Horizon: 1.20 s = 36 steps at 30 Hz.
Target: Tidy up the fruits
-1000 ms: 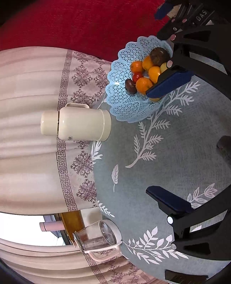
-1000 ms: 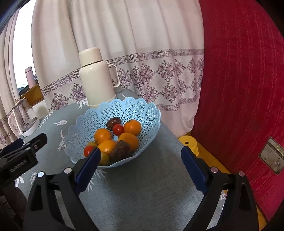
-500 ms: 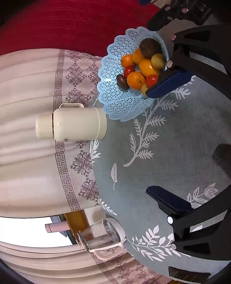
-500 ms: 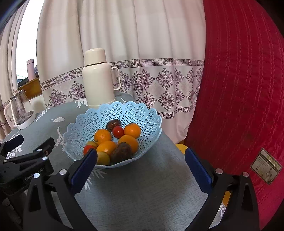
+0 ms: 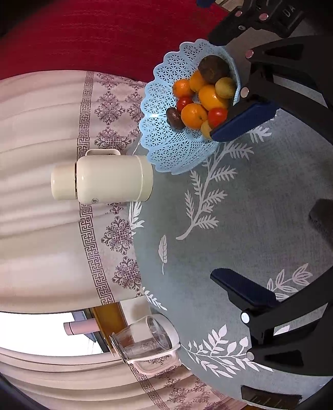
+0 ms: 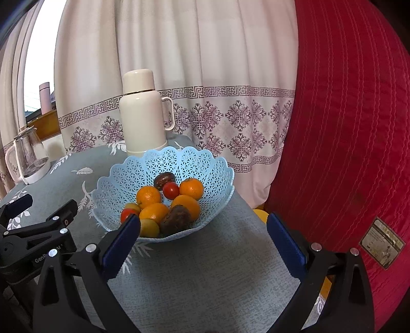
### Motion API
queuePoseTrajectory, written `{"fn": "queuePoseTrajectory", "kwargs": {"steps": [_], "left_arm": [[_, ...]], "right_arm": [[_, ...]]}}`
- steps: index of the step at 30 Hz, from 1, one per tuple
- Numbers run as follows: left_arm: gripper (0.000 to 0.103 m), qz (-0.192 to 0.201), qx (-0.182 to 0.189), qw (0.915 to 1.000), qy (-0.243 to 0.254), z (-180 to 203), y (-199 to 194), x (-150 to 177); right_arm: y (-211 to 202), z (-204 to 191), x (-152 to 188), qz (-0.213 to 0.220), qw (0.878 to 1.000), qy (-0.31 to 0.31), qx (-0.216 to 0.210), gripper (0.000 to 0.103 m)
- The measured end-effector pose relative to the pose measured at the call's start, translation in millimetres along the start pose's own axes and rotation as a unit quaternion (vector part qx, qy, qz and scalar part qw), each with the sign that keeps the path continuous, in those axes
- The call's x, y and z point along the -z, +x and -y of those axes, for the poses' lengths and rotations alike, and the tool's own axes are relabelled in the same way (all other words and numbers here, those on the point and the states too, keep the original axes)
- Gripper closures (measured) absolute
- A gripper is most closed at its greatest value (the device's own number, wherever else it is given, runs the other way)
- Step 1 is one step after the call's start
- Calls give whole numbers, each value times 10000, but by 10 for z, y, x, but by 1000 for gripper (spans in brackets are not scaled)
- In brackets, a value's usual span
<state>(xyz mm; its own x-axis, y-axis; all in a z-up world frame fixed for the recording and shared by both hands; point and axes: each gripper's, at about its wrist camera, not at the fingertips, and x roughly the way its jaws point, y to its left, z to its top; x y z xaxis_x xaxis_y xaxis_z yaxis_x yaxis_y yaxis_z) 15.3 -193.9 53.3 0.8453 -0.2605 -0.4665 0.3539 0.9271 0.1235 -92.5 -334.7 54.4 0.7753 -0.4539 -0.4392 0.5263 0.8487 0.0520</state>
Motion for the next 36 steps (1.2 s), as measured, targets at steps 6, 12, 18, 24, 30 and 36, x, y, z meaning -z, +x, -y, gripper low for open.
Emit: {"fn": "queuePoseTrajectory", "kwargs": {"steps": [6, 12, 18, 24, 30, 36], "left_arm": [[3, 43, 30, 10000, 32, 11, -19, 4], [3, 58, 2, 10000, 76, 22, -26, 5], [3, 54, 1, 9999, 87, 19, -29, 3], [3, 64, 9, 9999, 107, 21, -32, -2], [3, 22, 48, 10000, 76, 11, -20, -1], [3, 23, 49, 9999, 84, 14, -21, -2]], "right_arm": [[-7, -1, -1, 11, 10000, -1, 6, 5], [-8, -1, 1, 2, 10000, -8, 16, 5], [-3, -2, -1, 2, 10000, -9, 17, 5], [-3, -1, -1, 2, 10000, -9, 18, 5], [-2, -6, 0, 2, 10000, -12, 17, 5], [-3, -6, 0, 4, 10000, -13, 19, 5]]}}
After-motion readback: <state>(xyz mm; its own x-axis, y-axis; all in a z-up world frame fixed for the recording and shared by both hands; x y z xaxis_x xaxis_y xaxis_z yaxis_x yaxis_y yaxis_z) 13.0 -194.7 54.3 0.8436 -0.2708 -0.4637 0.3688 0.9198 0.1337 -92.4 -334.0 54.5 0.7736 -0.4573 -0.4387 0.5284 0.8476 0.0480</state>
